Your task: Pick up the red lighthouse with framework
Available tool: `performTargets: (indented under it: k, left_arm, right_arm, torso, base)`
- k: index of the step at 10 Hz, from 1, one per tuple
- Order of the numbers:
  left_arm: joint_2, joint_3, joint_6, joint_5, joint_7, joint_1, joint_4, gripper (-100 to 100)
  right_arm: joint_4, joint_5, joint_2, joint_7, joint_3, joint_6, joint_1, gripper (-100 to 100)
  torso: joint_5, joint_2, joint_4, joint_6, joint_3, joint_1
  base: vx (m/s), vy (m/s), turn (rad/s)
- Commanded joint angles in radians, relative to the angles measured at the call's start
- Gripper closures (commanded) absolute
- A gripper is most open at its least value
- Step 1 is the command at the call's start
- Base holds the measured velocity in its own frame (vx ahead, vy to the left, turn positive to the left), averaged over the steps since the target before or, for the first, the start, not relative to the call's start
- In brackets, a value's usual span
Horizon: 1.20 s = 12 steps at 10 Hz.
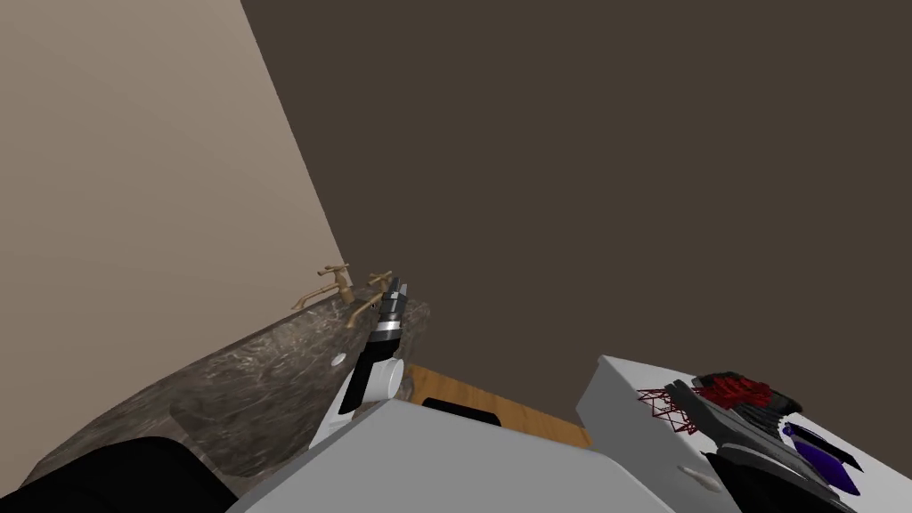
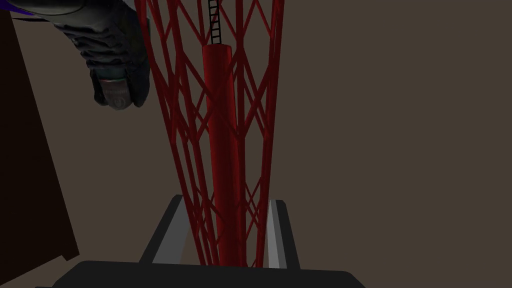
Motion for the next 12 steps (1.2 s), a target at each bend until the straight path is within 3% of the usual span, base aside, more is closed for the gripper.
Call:
performTargets:
  k: [1,3,4,5,6,7,8,10,11,12]
  left_arm:
    - [0.0,0.0,0.0,0.0,0.0,0.0,0.0,0]
    - [0.0,0.0,0.0,0.0,0.0,0.0,0.0,0]
    - [0.0,0.0,0.0,0.0,0.0,0.0,0.0,0]
    - [0.0,0.0,0.0,0.0,0.0,0.0,0.0,0]
    - [0.0,0.0,0.0,0.0,0.0,0.0,0.0,0]
    - [0.0,0.0,0.0,0.0,0.0,0.0,0.0,0]
    - [0.0,0.0,0.0,0.0,0.0,0.0,0.0,0]
    - [0.0,0.0,0.0,0.0,0.0,0.0,0.0,0]
    - [0.0,0.0,0.0,0.0,0.0,0.0,0.0,0]
    - [0.0,0.0,0.0,0.0,0.0,0.0,0.0,0]
  right_arm:
    - [-0.05,-0.012,0.05,0.028,-0.05,0.023,0.05,100]
    - [-0.088,-0.012,0.103,0.028,-0.055,0.023,0.104,100]
    - [-0.121,-0.006,0.142,0.049,-0.109,0.019,0.131,100]
    - [-0.152,-0.006,0.168,0.049,-0.121,0.019,0.165,100]
    - [-0.156,-0.006,0.197,0.049,-0.121,0.019,0.189,100]
    - [-0.156,-0.006,0.197,0.049,-0.121,0.019,0.189,100]
    - [-0.206,0.0,0.239,0.071,-0.172,0.016,0.236,100]
    - [-0.225,0.0,0.291,0.071,-0.188,0.016,0.271,100]
    - [-0.262,0.005,0.329,0.092,-0.242,0.013,0.309,100]
    - [-0.293,0.005,0.357,0.092,-0.254,0.013,0.35,100]
  torso:
    - [0.0,0.0,0.0,0.0,0.0,0.0]
    - [-0.002,0.001,0.0,0.0,0.001,-0.004]
    - [-0.002,0.002,-0.001,0.004,0.001,-0.004]
    - [-0.003,0.005,0.0,0.003,0.002,-0.006]
    - [-0.003,0.005,0.0,0.003,0.002,-0.006]
    - [-0.003,0.004,-0.001,0.005,0.002,-0.006]
    - [-0.003,0.004,-0.001,0.006,0.001,-0.005]
    - [-0.003,0.005,-0.001,0.006,0.002,-0.007]
    - [-0.003,0.004,-0.001,0.006,0.001,-0.007]
    - [-0.002,0.005,-0.001,0.005,0.002,-0.007]
  base:
    - [-0.021,-0.035,0.371]
    - [-0.018,-0.043,0.172]
    - [-0.028,-0.034,0.233]
    - [-0.035,-0.037,0.375]
    - [-0.018,-0.027,0.092]
    - [-0.004,-0.008,-0.061]
    - [-0.028,-0.015,0.347]
    - [-0.023,-0.043,0.194]
    - [-0.033,-0.036,0.345]
    - [-0.04,-0.046,0.318]
